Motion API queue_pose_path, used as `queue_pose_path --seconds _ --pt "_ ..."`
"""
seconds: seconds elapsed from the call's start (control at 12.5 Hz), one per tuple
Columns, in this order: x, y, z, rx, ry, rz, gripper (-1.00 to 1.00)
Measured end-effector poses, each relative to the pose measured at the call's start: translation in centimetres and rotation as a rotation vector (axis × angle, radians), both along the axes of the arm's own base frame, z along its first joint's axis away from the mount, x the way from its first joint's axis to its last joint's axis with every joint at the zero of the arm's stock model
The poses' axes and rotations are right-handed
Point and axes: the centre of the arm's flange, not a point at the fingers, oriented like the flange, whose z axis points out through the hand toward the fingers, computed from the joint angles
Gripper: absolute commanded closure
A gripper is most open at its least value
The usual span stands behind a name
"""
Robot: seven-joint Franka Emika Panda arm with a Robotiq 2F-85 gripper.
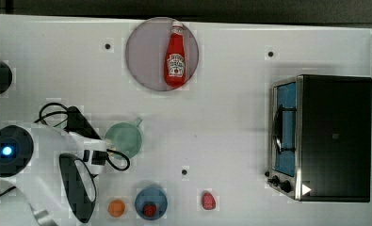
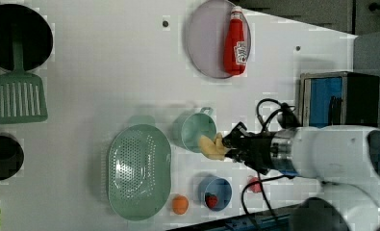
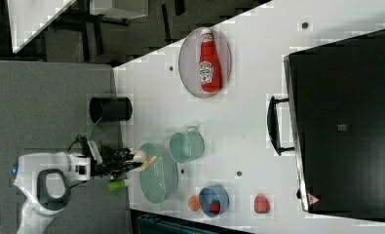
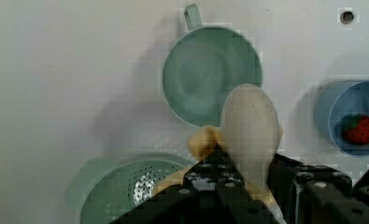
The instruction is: Pick Banana and place it in mug.
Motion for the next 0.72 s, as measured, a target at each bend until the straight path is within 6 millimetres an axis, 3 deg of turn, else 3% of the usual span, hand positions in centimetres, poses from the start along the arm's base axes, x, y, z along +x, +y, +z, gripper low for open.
queue_pose_path --seconds 0.24,0.48,0.72 --pt "-0.1 -0.5 -4.2 0.013 -0.092 0.008 0.53" --pt "-1.3 -1.8 -8.5 -0.001 -0.042 -0.063 0.48" --pt "-1.9 -2.1 -12.3 -0.029 0.034 -0.100 -0.24"
